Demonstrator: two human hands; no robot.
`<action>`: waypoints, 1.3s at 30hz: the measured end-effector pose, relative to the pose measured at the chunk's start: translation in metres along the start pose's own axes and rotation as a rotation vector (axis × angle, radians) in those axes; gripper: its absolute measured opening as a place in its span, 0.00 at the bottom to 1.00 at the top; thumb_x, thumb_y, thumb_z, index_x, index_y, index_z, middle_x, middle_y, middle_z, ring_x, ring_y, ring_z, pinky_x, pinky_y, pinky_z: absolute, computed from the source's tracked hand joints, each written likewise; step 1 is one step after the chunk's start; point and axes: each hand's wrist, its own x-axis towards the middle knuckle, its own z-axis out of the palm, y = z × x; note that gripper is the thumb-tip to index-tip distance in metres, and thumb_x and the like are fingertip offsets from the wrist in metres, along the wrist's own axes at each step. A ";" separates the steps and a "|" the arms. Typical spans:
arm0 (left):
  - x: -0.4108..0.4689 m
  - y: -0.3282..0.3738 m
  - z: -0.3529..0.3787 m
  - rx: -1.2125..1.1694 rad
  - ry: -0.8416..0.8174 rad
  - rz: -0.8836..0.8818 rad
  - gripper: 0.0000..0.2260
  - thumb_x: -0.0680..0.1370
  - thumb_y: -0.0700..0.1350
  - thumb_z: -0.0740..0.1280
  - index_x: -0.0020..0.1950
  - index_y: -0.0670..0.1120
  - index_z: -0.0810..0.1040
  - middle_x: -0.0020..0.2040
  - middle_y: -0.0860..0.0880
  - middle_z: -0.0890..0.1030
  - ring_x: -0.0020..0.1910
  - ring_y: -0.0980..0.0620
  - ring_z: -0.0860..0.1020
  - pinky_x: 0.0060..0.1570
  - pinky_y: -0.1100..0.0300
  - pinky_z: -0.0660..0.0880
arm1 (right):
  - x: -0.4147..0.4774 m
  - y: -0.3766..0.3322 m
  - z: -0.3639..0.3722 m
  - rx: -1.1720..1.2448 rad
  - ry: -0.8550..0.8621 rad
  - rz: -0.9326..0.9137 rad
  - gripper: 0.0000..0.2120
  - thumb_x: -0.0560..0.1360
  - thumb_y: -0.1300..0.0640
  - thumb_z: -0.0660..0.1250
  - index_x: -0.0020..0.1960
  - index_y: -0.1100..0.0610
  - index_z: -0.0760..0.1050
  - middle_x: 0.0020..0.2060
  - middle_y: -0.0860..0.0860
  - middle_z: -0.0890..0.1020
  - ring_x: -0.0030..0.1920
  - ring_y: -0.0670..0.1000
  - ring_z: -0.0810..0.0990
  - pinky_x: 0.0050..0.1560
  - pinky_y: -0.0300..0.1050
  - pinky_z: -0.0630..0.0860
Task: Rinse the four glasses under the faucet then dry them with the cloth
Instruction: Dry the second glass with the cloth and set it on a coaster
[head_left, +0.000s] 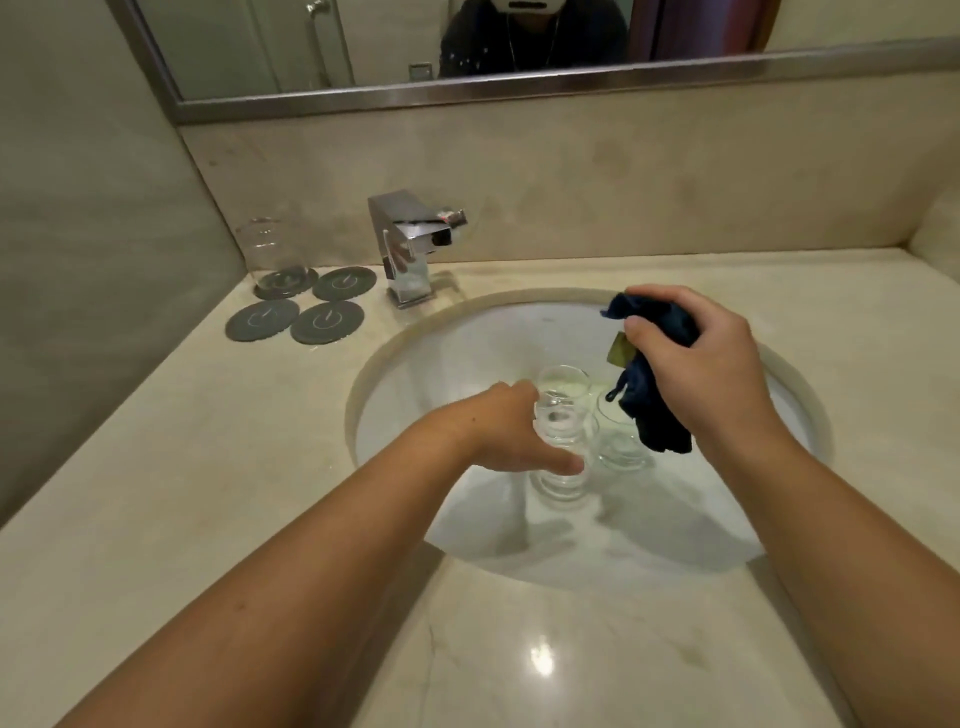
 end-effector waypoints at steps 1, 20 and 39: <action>0.004 0.002 0.003 0.040 -0.042 -0.053 0.45 0.76 0.69 0.73 0.85 0.49 0.60 0.81 0.49 0.69 0.75 0.46 0.73 0.66 0.53 0.73 | 0.001 0.002 0.000 0.012 -0.006 0.009 0.12 0.79 0.59 0.72 0.50 0.41 0.84 0.44 0.39 0.87 0.45 0.43 0.85 0.52 0.44 0.82; 0.029 0.001 0.043 -0.254 0.104 -0.068 0.34 0.75 0.61 0.78 0.74 0.51 0.67 0.62 0.55 0.77 0.59 0.52 0.78 0.52 0.58 0.74 | -0.004 0.007 0.009 0.111 -0.134 0.159 0.12 0.79 0.61 0.68 0.52 0.45 0.84 0.43 0.52 0.88 0.35 0.57 0.86 0.37 0.53 0.86; -0.011 0.010 0.010 -1.280 0.296 -0.020 0.31 0.69 0.66 0.74 0.63 0.46 0.82 0.54 0.45 0.81 0.50 0.47 0.85 0.49 0.54 0.85 | 0.002 0.005 0.001 0.238 -0.182 0.211 0.07 0.75 0.54 0.79 0.51 0.46 0.87 0.46 0.46 0.89 0.47 0.50 0.88 0.58 0.58 0.85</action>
